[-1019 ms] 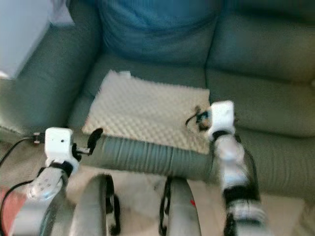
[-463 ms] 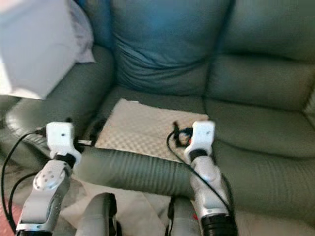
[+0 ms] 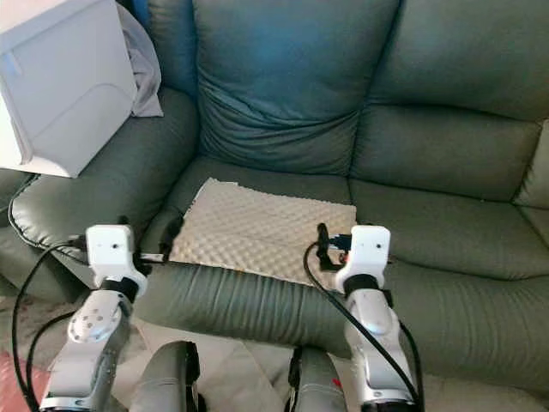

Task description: Move the pillow to the sofa

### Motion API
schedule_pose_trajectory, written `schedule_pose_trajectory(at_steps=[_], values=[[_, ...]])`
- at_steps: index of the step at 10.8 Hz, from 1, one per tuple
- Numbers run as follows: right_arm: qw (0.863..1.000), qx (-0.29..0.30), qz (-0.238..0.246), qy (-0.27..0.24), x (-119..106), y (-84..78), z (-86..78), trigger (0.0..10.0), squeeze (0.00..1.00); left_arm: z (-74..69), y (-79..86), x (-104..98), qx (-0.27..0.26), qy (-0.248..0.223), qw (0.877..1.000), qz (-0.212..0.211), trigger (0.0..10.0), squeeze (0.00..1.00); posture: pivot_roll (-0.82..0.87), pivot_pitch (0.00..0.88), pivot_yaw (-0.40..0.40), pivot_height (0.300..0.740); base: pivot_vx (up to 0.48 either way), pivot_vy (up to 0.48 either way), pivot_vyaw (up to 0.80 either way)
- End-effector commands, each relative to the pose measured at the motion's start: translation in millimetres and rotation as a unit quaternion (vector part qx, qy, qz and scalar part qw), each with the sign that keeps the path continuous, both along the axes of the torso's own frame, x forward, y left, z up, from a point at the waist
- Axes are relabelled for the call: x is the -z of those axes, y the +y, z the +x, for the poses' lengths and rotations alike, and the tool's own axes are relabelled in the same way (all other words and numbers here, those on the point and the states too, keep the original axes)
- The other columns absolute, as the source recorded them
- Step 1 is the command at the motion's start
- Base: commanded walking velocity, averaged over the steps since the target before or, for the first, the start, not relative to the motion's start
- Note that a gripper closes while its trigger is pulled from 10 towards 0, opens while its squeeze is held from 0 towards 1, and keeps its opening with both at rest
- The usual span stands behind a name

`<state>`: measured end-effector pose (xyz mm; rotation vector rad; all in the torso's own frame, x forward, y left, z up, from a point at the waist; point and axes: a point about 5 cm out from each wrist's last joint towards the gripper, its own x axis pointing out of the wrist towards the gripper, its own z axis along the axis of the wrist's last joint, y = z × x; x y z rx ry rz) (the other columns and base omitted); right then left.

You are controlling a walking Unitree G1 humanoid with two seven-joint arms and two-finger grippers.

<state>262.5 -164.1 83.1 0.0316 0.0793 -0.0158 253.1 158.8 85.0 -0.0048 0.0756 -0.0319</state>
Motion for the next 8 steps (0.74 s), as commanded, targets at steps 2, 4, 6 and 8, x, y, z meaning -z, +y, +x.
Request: schedule_pose_trajectory(at_steps=[2,4,6,8], values=[[0.999,-0.017,0.001,-0.029,-17.8,2.4,7.0,10.0,0.0,5.5,-0.6,-0.9,0.011,-0.005,1.0,0.001,10.0,0.0,-0.02,0.0,-0.026,0.645,0.0,0.0,0.0],[1.0,-0.003,0.015,-0.027,-19.4,-3.0,11.8,10.0,0.0,5.0,-1.8,0.0,0.015,-0.005,1.0,0.003,10.0,0.0,-0.02,0.0,-0.023,0.675,0.0,0.0,0.0],[1.0,0.002,0.018,-0.023,-18.9,-5.6,12.4,10.0,0.0,3.8,-2.6,1.2,0.019,-0.004,1.0,0.004,10.0,0.0,-0.01,0.0,-0.022,0.695,0.0,0.0,0.0],[1.0,0.006,0.024,-0.018,-17.9,-5.7,11.9,10.0,0.0,5.6,-2.2,1.7,0.028,-0.003,1.0,0.01,10.0,0.0,-0.02,0.0,-0.009,0.735,0.0,0.0,0.0]])
